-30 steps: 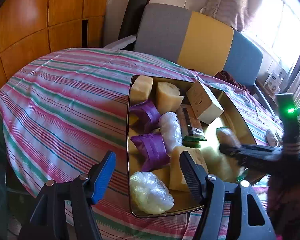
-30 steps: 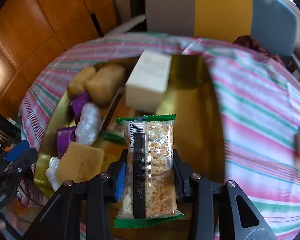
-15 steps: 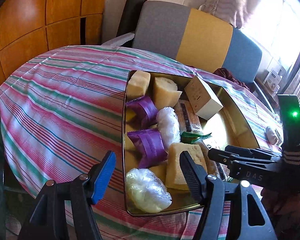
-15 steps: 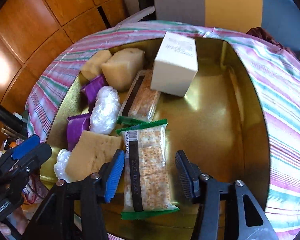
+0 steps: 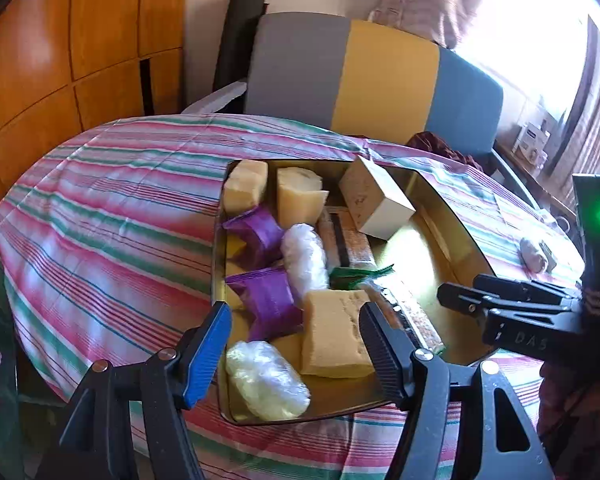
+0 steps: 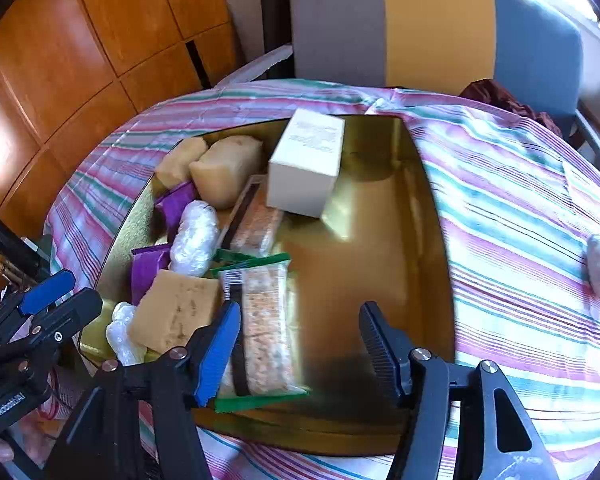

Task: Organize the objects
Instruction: 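Carry the cracker bar into the tray and open the right tool, then move both open tools back over the cloth and grasp the white sock with the left tool, then grasp the green-and-white box with the right tool while the left tool holds the sock, then carry the white sock into the tray with the left tool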

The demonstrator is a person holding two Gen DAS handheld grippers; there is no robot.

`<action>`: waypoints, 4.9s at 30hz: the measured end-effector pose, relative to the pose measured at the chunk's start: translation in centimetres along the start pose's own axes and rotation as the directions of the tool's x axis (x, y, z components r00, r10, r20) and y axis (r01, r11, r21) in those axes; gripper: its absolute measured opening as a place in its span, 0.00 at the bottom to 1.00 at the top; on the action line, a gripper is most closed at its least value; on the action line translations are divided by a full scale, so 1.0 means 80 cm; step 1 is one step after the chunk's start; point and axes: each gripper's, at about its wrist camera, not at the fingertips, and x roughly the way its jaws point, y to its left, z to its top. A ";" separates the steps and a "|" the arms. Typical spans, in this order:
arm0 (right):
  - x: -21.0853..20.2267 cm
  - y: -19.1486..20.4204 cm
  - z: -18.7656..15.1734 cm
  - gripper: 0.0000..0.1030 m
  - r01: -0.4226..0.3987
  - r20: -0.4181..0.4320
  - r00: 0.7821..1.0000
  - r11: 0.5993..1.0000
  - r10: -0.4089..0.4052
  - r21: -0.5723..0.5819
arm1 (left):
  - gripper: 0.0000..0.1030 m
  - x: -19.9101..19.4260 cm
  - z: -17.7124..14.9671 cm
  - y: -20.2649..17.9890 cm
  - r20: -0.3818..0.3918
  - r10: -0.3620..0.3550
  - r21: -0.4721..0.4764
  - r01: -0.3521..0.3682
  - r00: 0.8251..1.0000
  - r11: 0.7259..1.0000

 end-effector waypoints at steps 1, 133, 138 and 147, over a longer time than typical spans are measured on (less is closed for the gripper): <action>-0.003 -0.005 0.000 0.62 0.006 0.005 1.000 1.000 -0.006 0.006 | 0.65 0.000 0.000 -0.003 -0.002 -0.002 0.006 0.002 1.000 1.000; -0.058 -0.315 -0.022 0.74 0.370 -0.089 0.929 0.891 -0.359 0.265 | 0.53 0.023 0.014 -0.236 -0.156 -0.356 0.240 0.385 0.921 0.891; -0.059 -0.258 -0.034 0.74 0.369 -0.015 0.928 0.916 -0.371 0.161 | 0.53 0.009 0.007 -0.205 -0.122 -0.304 0.228 0.325 0.945 0.918; -0.017 -0.222 -0.048 0.74 0.338 -0.036 0.941 0.939 -0.336 0.062 | 0.53 0.002 -0.007 -0.161 -0.085 -0.217 0.194 0.230 0.972 0.954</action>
